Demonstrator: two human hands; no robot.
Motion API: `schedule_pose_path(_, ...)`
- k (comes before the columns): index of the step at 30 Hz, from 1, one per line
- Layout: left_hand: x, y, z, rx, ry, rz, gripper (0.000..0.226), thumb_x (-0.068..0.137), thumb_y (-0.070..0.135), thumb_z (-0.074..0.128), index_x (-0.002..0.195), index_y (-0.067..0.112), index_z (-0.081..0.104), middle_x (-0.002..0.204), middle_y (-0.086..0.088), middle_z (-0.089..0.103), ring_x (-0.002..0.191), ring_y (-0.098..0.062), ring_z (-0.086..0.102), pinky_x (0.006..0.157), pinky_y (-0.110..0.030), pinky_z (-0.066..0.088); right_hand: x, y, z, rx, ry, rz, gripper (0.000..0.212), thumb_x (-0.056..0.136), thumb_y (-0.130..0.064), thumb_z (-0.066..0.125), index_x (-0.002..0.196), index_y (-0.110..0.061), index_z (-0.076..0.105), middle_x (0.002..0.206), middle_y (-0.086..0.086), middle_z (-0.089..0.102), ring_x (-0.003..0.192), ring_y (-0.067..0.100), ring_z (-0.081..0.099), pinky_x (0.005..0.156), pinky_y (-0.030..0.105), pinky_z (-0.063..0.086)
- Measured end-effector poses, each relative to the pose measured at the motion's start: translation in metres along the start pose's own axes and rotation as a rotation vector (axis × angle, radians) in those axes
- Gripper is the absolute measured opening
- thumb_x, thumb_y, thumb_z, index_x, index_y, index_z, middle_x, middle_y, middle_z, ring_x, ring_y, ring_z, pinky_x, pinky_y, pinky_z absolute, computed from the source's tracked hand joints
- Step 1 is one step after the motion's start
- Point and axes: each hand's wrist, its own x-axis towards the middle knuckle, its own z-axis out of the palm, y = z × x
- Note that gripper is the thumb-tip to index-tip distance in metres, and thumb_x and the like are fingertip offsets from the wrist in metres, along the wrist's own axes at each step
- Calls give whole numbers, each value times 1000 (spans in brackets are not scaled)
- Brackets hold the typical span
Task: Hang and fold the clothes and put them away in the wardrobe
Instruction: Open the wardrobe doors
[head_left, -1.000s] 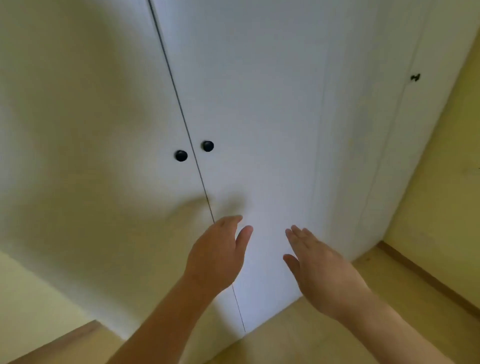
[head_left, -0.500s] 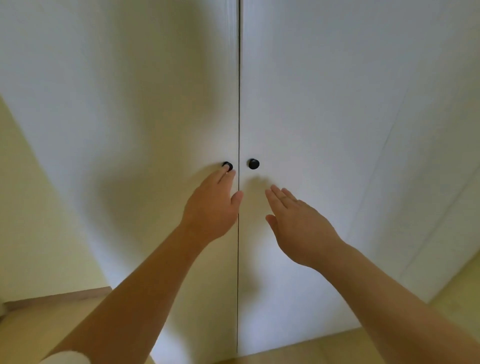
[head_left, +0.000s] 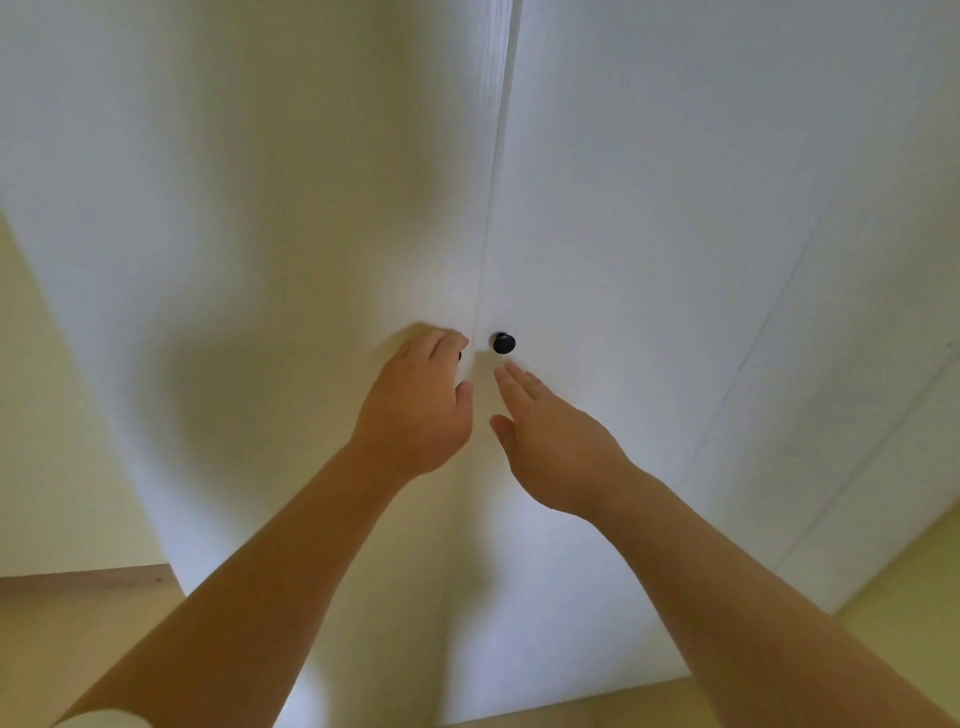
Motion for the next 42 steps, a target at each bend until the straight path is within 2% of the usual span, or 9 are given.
schedule_pose_path(3,-8,3,-8,-61,49,14,39,94,17,58,133,11,58,126,0,59,111,-15,58,97,-26,43,2,-12,-6,142,-15,-13,59,110,-34,32,162,-16,13,167,1,22,149,18,29,114,30,30)
schedule_pose_path(5,-15,6,-13,-99,109,28,32,94,15,60,126,11,63,119,1,61,103,-13,59,92,-29,48,6,-19,-10,266,1,-7,57,109,-33,38,160,-17,19,137,8,59,110,19,60,90,25,45)
schedule_pose_path(6,-20,8,-16,-121,139,32,29,93,14,61,122,11,65,115,2,62,100,-13,59,90,-31,50,7,-23,-13,359,10,25,56,108,-34,40,159,-20,22,119,7,65,97,17,63,81,24,47)
schedule_pose_path(8,-31,13,-21,-159,189,20,22,93,12,61,114,12,67,110,3,64,96,-12,61,86,-33,51,8,-32,-18,583,13,97,47,106,-34,42,152,-29,34,113,3,66,100,16,63,80,26,46)
schedule_pose_path(12,-50,22,-31,-194,253,-9,16,94,9,60,107,13,69,103,6,64,89,-12,60,80,-34,52,0,-42,-14,738,118,52,24,105,-20,40,118,-19,59,100,9,68,82,25,61,77,35,50)
schedule_pose_path(16,-70,27,-49,-206,282,-64,16,96,9,59,102,16,72,95,11,66,85,-11,62,80,-36,55,-19,-39,-12,863,117,-1,33,107,-14,40,122,-24,68,108,-4,74,101,17,69,97,41,55)
schedule_pose_path(23,-108,29,-90,-186,215,-121,15,94,19,69,94,33,75,85,23,69,83,0,67,78,-6,49,-40,-47,-18,1089,-14,-80,25,102,-8,55,102,-20,77,98,1,78,92,19,75,86,37,62)
schedule_pose_path(35,-163,17,-160,-422,69,-372,10,84,22,83,79,27,75,77,4,76,76,-17,74,81,-48,60,-57,-94,-38,946,-327,-361,7,93,-22,71,92,-24,77,90,-5,79,85,17,76,83,38,62)
schedule_pose_path(42,-219,-6,-206,-628,115,-494,12,80,25,84,87,18,78,84,-10,77,78,-24,74,75,-27,56,-69,-149,-41,883,-604,-609,24,99,-16,62,110,-33,76,102,-13,77,96,8,74,90,23,57)
